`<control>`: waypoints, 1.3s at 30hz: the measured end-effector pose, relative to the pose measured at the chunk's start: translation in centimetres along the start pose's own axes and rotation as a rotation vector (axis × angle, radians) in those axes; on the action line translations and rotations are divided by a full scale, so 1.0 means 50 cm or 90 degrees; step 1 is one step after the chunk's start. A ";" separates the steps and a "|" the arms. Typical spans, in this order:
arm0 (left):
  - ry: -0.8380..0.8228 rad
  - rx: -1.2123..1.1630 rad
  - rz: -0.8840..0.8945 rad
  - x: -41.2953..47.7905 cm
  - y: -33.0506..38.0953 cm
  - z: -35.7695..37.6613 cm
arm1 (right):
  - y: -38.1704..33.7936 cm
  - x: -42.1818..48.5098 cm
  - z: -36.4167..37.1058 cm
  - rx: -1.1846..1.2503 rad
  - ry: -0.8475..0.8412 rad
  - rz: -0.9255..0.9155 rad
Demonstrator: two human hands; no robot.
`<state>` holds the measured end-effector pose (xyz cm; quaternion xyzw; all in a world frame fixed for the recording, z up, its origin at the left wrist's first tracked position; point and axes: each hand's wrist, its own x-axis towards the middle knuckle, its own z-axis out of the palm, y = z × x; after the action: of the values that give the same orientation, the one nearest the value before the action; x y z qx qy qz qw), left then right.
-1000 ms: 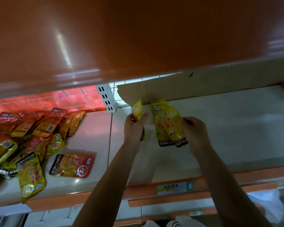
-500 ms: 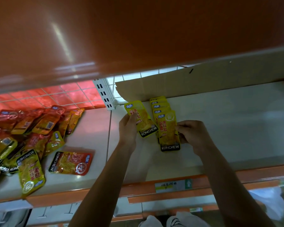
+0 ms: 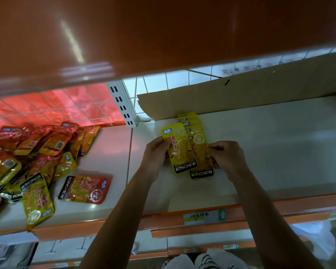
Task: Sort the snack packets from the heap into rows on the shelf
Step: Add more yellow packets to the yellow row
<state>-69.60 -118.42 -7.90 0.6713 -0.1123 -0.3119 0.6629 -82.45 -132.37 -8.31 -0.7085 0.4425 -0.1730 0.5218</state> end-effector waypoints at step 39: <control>-0.015 0.448 0.110 -0.025 -0.012 0.040 | -0.008 -0.019 -0.002 -0.128 0.040 -0.031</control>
<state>-71.89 -119.29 -7.97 0.8429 -0.2767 -0.2047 0.4137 -82.85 -131.62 -7.69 -0.7620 0.4563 -0.1631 0.4296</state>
